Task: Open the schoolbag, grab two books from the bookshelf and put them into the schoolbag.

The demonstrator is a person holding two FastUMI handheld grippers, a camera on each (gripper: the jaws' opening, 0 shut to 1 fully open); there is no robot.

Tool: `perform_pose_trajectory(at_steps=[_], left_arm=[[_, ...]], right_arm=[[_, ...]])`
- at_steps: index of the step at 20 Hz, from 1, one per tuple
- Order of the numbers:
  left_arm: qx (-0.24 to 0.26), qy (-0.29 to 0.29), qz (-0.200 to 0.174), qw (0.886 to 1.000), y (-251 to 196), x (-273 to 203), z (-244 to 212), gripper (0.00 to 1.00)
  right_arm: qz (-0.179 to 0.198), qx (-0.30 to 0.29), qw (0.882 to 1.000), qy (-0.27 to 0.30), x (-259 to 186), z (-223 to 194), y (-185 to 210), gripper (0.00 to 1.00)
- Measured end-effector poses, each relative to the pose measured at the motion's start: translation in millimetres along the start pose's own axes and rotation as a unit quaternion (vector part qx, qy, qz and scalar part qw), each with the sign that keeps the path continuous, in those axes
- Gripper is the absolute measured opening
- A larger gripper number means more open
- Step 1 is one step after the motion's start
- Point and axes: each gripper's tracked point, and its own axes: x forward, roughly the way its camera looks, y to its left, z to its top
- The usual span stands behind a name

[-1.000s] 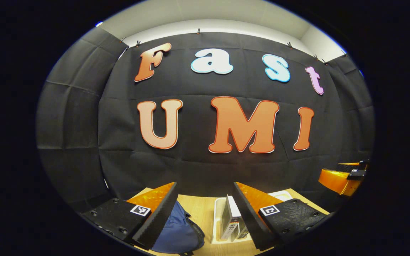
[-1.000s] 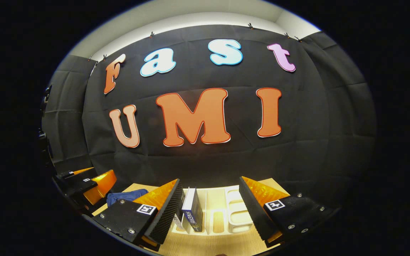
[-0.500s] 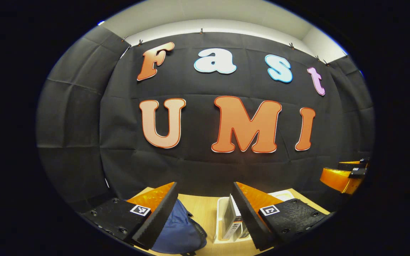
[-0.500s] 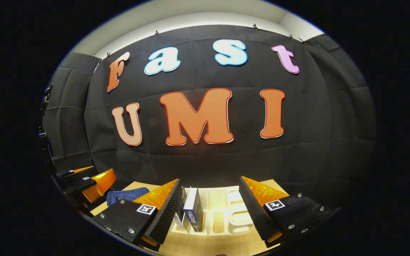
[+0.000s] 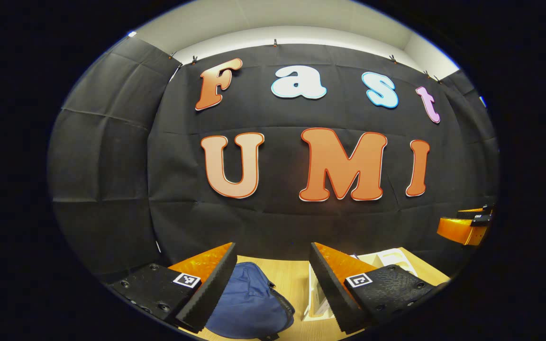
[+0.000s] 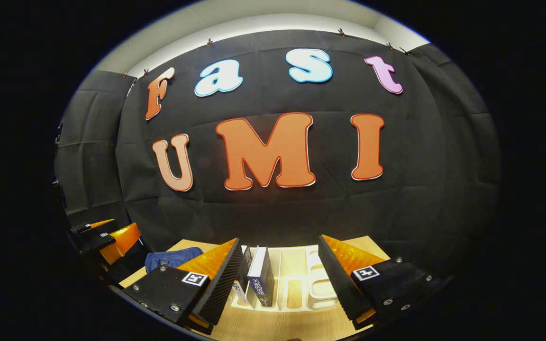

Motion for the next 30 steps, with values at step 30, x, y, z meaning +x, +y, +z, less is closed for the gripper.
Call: perform_pose_trajectory(at_steps=[30], left_arm=[[0.384,0.317,-0.092,0.862,-5.0,-3.7,-369.5,0.97]], right_arm=[[-0.104,0.002,0.992,0.069,16.1,-44.1,-84.1,0.95]])
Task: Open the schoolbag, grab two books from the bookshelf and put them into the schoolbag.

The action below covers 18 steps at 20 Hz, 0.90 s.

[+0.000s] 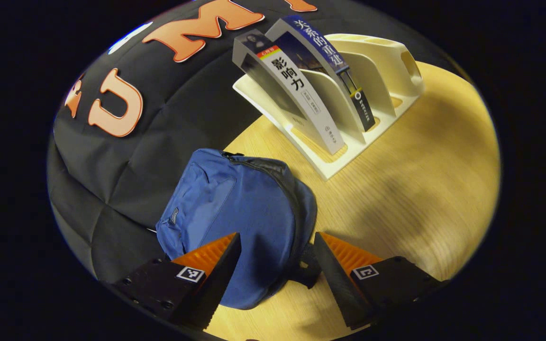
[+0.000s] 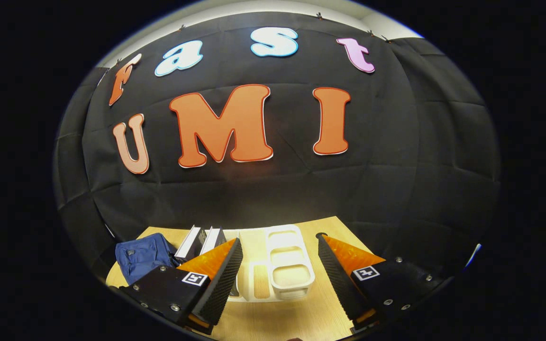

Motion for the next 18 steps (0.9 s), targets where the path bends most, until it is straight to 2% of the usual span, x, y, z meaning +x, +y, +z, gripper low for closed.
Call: perform_pose_trajectory(at_steps=[4,9,11,15,16,17,18], left_arm=[[-0.006,0.046,0.006,0.999,4.2,14.5,-25.8,0.98],[0.010,0.039,0.037,0.998,22.7,-1.4,-17.8,0.97],[0.000,0.040,0.040,0.998,28.4,-3.1,-17.8,0.97],[-0.038,0.079,0.016,0.996,23.6,4.8,-33.0,0.97],[-0.043,0.083,0.005,0.996,19.5,7.6,-33.2,0.92],[-0.045,0.086,-0.005,0.995,14.6,7.6,-34.0,0.95],[-0.043,0.097,-0.018,0.994,8.5,6.8,-35.3,0.80]], right_arm=[[-0.002,0.002,1.000,0.007,3.2,-3.9,-4.8,0.95],[-0.002,0.004,1.000,0.012,6.2,-6.0,-7.6,0.95],[0.001,0.002,1.000,0.013,6.4,-7.3,-5.5,0.95],[0.010,0.004,1.000,0.021,6.2,-11.9,0.5,0.95],[0.012,0.004,1.000,0.020,5.0,-11.4,0.7,0.95],[0.013,0.004,1.000,0.019,4.1,-10.8,0.7,0.95],[0.014,0.004,1.000,0.019,3.3,-10.6,0.6,0.95]])
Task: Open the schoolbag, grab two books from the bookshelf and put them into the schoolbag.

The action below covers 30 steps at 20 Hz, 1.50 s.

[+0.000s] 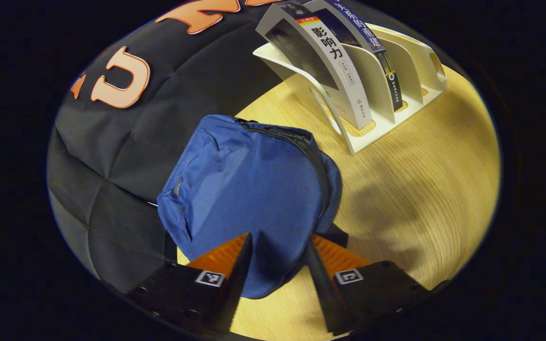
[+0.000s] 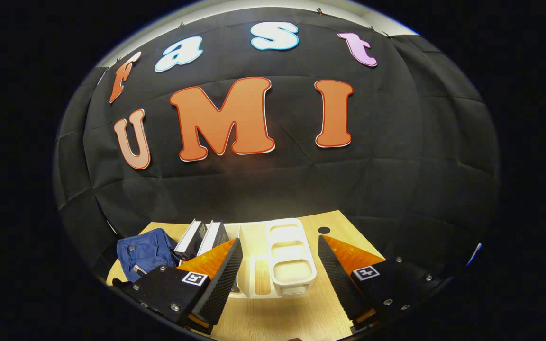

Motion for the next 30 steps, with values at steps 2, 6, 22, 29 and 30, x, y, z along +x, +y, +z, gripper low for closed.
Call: perform_pose_trajectory(at_steps=[2,6,22,29,30], left_arm=[[0.006,-0.010,0.028,1.000,5.6,1.6,1.6,0.31],[0.035,0.017,0.014,0.999,2.5,1.7,-3.0,0.04],[0.132,0.025,-0.289,0.948,96.0,-63.8,48.9,0.01],[0.231,0.013,-0.276,0.933,184.8,-53.0,99.8,0.01],[0.241,0.007,-0.255,0.937,199.5,-48.1,108.7,0.01]], right_arm=[[0.003,0.002,1.000,-0.001,-1.6,0.6,-1.1,0.95],[0.013,0.002,1.000,-0.007,-3.3,1.3,-2.0,0.95],[-0.019,0.062,0.998,-0.010,-13.0,2.4,61.7,0.95],[-0.032,0.045,0.998,0.004,-23.3,-8.6,102.5,0.95],[-0.034,0.047,0.998,0.003,-26.2,-7.3,106.1,0.95]])
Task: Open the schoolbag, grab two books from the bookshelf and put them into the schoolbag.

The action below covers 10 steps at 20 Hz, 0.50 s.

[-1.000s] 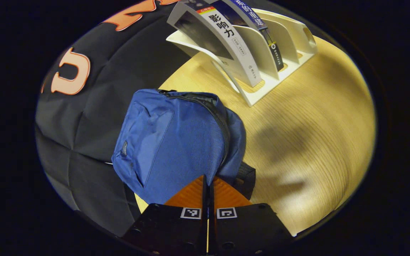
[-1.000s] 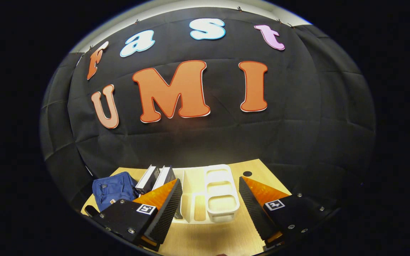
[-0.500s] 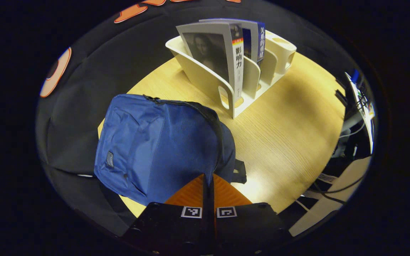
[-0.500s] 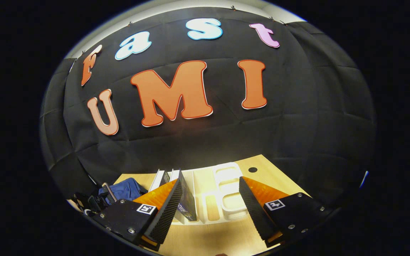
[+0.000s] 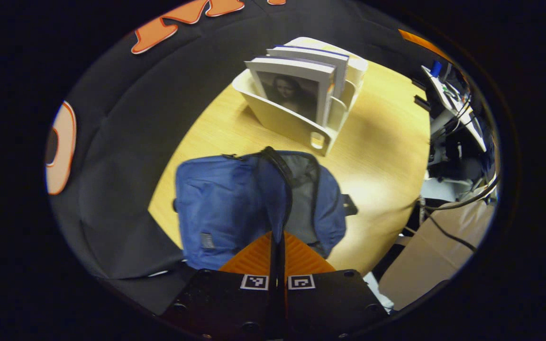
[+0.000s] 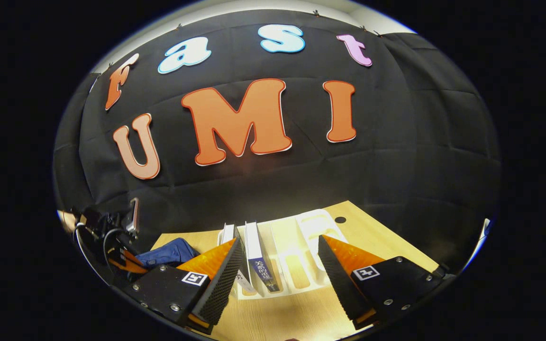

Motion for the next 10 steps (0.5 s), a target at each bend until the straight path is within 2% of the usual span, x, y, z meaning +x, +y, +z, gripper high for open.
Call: perform_pose_trajectory(at_steps=[1,2,6,8,10], left_arm=[[0.012,0.000,0.018,1.000,15.3,-6.1,0.0,0.01],[0.022,-0.002,0.032,0.999,29.4,-12.8,1.4,0.01],[0.019,-0.010,0.062,0.998,63.6,-26.2,4.8,0.01],[0.008,-0.011,0.067,0.998,71.2,-20.3,2.3,0.01],[-0.004,-0.011,0.070,0.998,76.2,-12.7,-3.3,0.01]], right_arm=[[0.003,0.005,1.000,-0.002,-3.1,1.7,5.8,1.00],[0.009,0.009,1.000,-0.001,-5.4,2.6,12.7,0.95],[0.056,0.010,0.998,0.037,-1.5,-6.7,41.4,0.95],[0.095,0.009,0.992,0.087,7.2,-13.7,64.7,0.95],[0.129,0.005,0.977,0.170,21.2,-30.6,87.0,0.95]])
